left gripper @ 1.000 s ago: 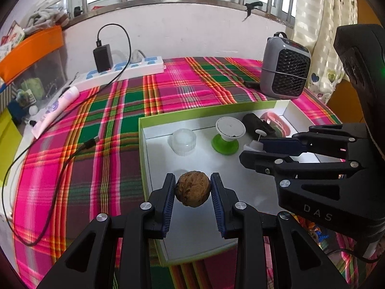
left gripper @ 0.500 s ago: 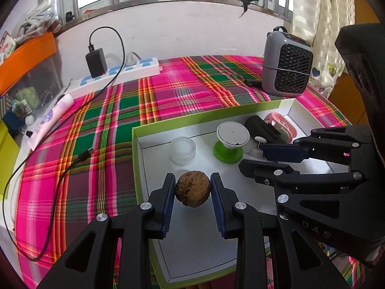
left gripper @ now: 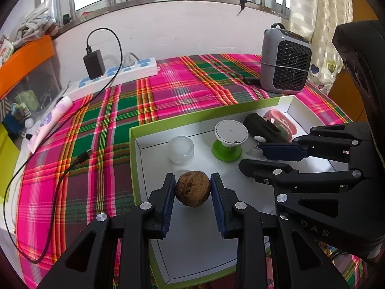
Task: Organize objects
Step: 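Open both tools to release the walnut and white knob inside the box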
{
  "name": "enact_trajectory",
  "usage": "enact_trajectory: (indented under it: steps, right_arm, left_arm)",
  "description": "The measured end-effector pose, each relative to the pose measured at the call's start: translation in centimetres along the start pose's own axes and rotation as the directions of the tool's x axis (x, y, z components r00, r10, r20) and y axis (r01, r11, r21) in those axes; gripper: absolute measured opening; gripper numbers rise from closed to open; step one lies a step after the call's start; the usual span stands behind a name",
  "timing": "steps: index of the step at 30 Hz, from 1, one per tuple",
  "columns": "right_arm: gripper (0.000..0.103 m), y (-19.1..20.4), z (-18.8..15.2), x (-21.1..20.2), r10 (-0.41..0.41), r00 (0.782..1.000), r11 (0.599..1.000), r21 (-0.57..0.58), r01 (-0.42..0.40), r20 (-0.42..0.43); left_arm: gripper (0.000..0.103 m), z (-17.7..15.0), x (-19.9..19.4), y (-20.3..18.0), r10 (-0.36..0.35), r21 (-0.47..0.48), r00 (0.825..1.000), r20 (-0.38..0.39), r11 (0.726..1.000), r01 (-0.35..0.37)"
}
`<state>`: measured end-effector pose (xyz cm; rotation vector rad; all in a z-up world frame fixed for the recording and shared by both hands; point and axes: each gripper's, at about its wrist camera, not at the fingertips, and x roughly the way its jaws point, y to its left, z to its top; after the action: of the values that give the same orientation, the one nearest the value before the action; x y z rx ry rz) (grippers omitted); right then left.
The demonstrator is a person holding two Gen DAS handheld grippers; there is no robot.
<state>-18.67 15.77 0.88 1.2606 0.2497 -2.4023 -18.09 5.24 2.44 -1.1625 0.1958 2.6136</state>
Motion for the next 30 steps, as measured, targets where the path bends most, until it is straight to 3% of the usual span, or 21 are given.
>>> enact_trajectory:
  steps: [7, 12, 30]
  right_arm:
    - [0.027, 0.0, -0.1, -0.1, 0.001, 1.0, 1.0, 0.003, -0.001, 0.003]
    - [0.035, -0.3, -0.2, -0.1, 0.005, 1.0, 1.0, 0.025, -0.005, 0.002]
    - [0.04, -0.3, -0.8, -1.1, 0.001, 1.0, 0.999, 0.039, -0.002, 0.026]
  left_arm:
    - [0.028, 0.0, 0.0, 0.0, 0.001, 0.0, 1.0, -0.001, 1.0, -0.001]
    - [0.029, -0.1, -0.1, 0.0, -0.003, -0.004, 1.0, 0.0, 1.0, 0.003]
    - [0.035, -0.8, -1.3, 0.4, -0.002, -0.023, 1.0, 0.007, 1.0, 0.002]
